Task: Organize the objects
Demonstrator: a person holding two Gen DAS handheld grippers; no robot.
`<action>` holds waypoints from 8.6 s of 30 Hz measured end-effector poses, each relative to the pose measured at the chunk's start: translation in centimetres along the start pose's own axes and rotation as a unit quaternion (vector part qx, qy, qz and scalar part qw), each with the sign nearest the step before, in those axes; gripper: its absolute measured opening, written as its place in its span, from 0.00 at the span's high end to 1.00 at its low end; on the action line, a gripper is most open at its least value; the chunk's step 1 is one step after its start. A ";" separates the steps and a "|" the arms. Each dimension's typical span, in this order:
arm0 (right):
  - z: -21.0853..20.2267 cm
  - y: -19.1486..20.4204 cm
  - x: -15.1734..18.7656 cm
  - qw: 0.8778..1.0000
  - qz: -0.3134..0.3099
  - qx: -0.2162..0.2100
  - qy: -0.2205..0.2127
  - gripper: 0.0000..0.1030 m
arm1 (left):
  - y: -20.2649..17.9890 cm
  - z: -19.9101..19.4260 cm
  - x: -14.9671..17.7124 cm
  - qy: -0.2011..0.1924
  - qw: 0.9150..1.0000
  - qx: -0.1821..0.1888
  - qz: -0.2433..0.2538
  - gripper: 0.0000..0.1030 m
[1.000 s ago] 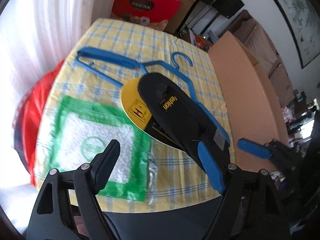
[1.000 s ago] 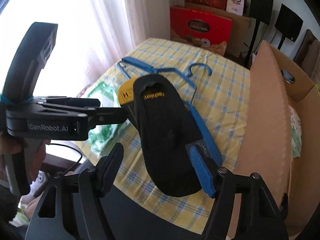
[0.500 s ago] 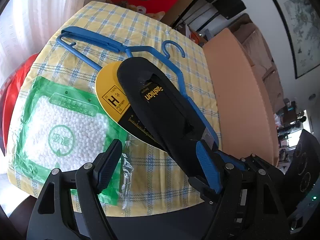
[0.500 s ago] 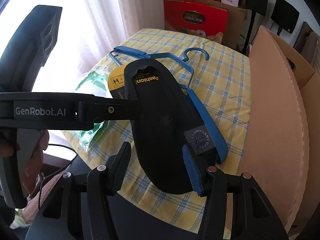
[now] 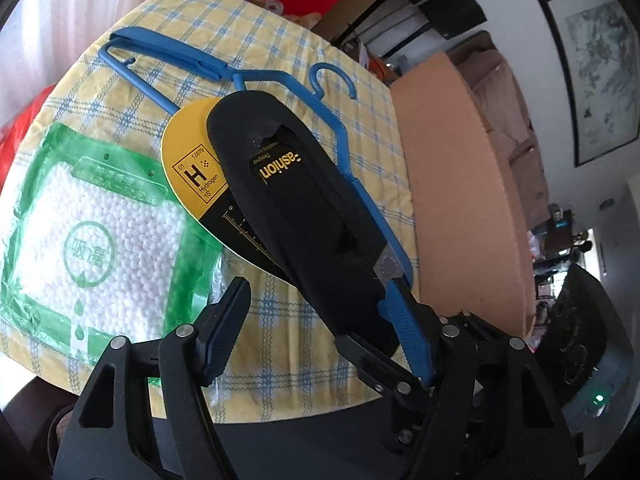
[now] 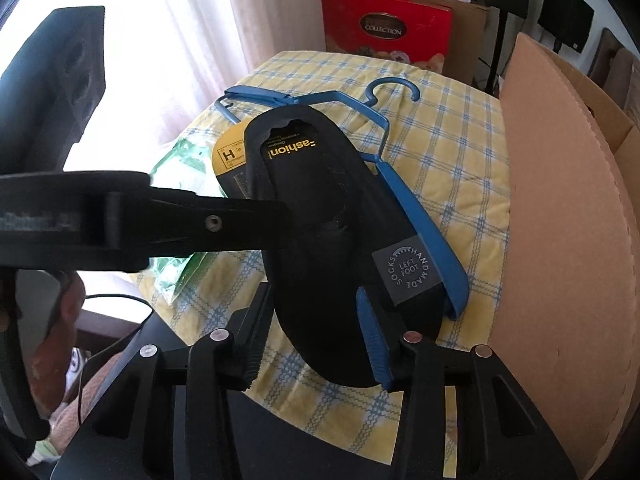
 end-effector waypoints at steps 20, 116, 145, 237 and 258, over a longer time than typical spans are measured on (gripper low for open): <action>-0.7 -0.4 0.3 1.000 0.013 -0.023 -0.004 0.57 | 1.3 1.8 -0.8 -0.019 0.993 0.080 -0.089 0.86; 4.0 8.0 -3.2 0.971 -0.233 0.004 0.050 0.04 | 6.5 -2.4 -1.3 -0.018 0.995 0.057 -0.081 0.65; 4.7 1.4 -4.8 0.979 0.013 -0.185 0.082 0.50 | 9.0 -2.5 -1.2 -0.033 0.994 0.035 -0.099 0.96; -14.3 -29.2 8.2 0.950 0.298 -0.073 -0.052 0.91 | -26.7 11.3 -3.0 0.089 0.985 0.091 0.113 0.65; -15.0 -25.2 6.5 0.968 0.182 0.174 -0.012 0.48 | -27.3 4.1 0.2 0.029 0.971 -0.033 0.233 0.53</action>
Point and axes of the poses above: each gripper's, at about its wrist camera, not at the fingertips, and z roughly the way its jaws point, y to its left, x to its underside, the point moved 7 cm from there along z, roughly the way its jaws point, and after that the axes turned 8 degrees about y, right-handed, at the moved point
